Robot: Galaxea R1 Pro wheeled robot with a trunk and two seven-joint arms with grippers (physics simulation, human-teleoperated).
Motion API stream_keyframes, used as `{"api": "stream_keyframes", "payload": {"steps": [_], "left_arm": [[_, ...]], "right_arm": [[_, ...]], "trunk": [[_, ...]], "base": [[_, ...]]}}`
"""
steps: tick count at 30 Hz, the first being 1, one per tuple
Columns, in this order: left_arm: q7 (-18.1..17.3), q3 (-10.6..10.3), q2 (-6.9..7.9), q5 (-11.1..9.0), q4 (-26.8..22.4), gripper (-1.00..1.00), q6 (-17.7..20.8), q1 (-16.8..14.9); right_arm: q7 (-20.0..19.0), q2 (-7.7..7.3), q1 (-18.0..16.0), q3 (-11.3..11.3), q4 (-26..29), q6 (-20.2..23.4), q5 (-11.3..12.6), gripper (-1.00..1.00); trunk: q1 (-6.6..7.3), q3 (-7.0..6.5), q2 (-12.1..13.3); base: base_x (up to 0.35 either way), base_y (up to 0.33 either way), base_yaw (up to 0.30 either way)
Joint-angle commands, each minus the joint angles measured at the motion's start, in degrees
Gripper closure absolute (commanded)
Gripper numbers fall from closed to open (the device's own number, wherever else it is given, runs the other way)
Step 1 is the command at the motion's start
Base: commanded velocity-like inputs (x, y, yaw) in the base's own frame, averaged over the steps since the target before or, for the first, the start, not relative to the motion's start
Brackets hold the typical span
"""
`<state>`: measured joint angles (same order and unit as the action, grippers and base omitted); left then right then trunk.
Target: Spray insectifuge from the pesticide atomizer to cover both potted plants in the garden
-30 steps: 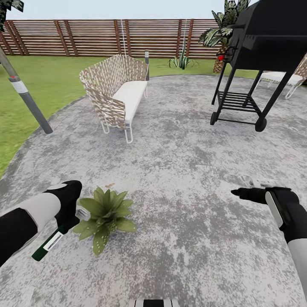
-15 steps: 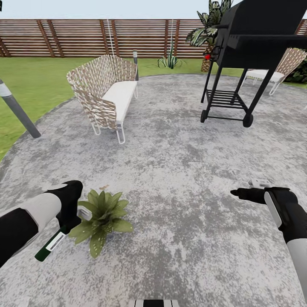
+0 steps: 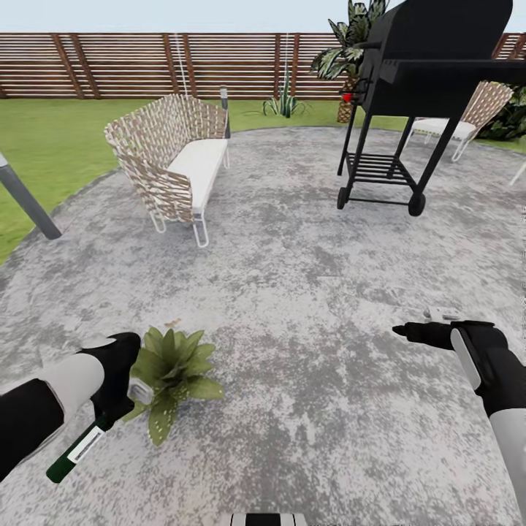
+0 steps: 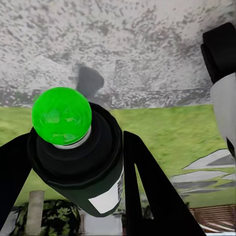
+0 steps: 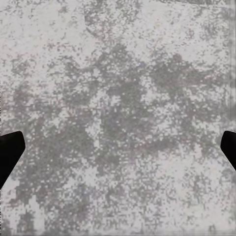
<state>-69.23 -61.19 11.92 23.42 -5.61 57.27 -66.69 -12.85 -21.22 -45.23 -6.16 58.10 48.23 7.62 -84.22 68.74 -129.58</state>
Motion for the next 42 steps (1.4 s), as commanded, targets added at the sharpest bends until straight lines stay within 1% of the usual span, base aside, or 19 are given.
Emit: {"api": "stream_keyframes", "payload": {"steps": [1,7,10,16,19,23,25,26,31,34,35,38,42], "left_arm": [[-0.50,0.05,0.08,0.67,-0.19,1.00,0.39,0.33],[-0.42,-0.27,0.14,0.67,-0.19,1.00,0.39,0.84],[-0.38,-1.32,0.13,0.67,-0.26,1.00,0.39,0.41],[-0.36,-1.62,0.12,0.68,-0.28,1.00,0.39,-0.22],[-0.34,-1.77,0.16,0.72,-0.28,1.00,0.39,-1.33],[-0.35,-1.82,0.34,0.71,-0.28,1.00,0.39,-2.50],[-0.35,-1.83,0.58,0.70,-0.28,1.00,0.39,-2.64],[-0.37,-1.83,1.17,0.72,-0.28,1.00,0.39,-2.71],[-0.37,-1.83,2.22,0.72,-0.28,1.00,0.39,-2.75],[-0.38,-1.83,2.81,0.72,-0.28,1.00,0.39,-2.75],[-0.38,-1.83,2.87,0.72,-0.28,1.00,0.39,-2.75],[-0.38,-1.83,2.92,0.71,-0.28,1.00,0.39,-2.75],[-0.38,-1.83,2.91,0.74,-0.28,1.00,0.39,-2.75]], "right_arm": [[-0.01,0.15,-0.04,-0.09,0.02,0.28,0.26,-1.00],[0.09,0.80,-0.04,-0.17,-0.15,0.28,0.29,-1.00],[0.05,0.90,-0.04,-0.03,-3.07,0.28,0.34,-1.00],[0.03,0.98,-0.04,-0.06,-5.26,0.28,0.38,-1.00],[0.02,0.98,-0.04,-0.06,-6.98,0.28,0.38,-1.00],[0.01,1.00,-0.04,-0.04,-7.94,0.28,0.38,-1.00],[0.01,1.00,-0.04,-0.07,-8.38,0.28,0.38,-1.00],[0.03,1.01,-0.04,-0.03,-9.26,0.28,0.38,-1.00],[-0.02,1.04,-0.04,0.01,-10.32,0.28,0.38,-1.00],[-0.10,2.92,-0.04,-0.12,-10.37,0.28,0.40,-1.00],[-0.13,3.27,-0.04,-0.11,-10.37,0.28,0.41,-1.00],[-0.16,3.80,-0.04,-0.08,-10.37,0.28,0.41,-1.00],[-0.16,3.98,-0.04,-0.16,-10.44,0.28,0.39,-1.00]], "trunk": [[0.01,0.04,-0.02],[0.01,0.04,-0.02],[0.01,0.04,-0.02],[0.01,0.04,-0.02],[0.01,0.04,-0.02],[0.01,0.04,-0.02],[0.01,0.04,-0.02],[0.01,0.04,-0.02],[0.01,0.04,-0.02],[0.01,0.04,-0.02],[0.01,0.04,-0.02],[0.01,0.04,-0.02],[0.01,0.04,-0.02]], "base": [[0.000,0.000,-0.085],[0.000,0.062,-0.014],[0.000,0.004,-0.001],[0.000,0.000,0.000],[0.000,0.000,0.000],[0.000,0.000,0.000],[0.000,0.000,0.000],[0.000,0.000,0.000],[0.000,0.000,0.000],[0.000,0.000,0.000],[0.000,0.000,0.000],[-0.037,0.107,0.000],[-0.047,0.163,0.000]]}}
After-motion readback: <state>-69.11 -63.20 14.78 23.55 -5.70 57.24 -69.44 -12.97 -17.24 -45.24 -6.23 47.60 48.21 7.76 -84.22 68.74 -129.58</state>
